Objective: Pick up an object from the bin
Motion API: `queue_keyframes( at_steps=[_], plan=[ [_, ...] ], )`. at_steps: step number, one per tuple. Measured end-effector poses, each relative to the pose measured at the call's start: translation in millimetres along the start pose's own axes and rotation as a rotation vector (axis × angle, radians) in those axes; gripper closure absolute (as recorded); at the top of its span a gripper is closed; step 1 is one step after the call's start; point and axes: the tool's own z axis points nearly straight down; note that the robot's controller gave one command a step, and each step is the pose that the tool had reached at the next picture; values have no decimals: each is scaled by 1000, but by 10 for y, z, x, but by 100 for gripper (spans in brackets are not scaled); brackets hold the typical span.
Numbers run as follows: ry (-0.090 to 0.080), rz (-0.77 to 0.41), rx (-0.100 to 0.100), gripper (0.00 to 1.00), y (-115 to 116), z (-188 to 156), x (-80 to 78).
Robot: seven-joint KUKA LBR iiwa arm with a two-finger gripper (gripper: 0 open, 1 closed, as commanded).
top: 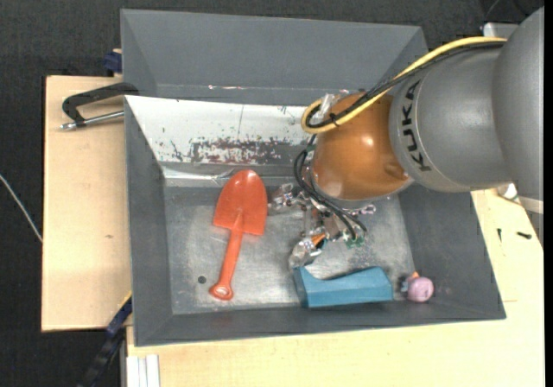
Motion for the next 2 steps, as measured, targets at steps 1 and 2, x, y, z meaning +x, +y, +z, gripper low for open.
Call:
queue_keyframes(
  at_steps=[1, 2],
  plan=[
    [1, -1, 0, 0, 2, 0, 2],
    [-22, -65, 0, 0, -219, -27, 148]
  ],
)
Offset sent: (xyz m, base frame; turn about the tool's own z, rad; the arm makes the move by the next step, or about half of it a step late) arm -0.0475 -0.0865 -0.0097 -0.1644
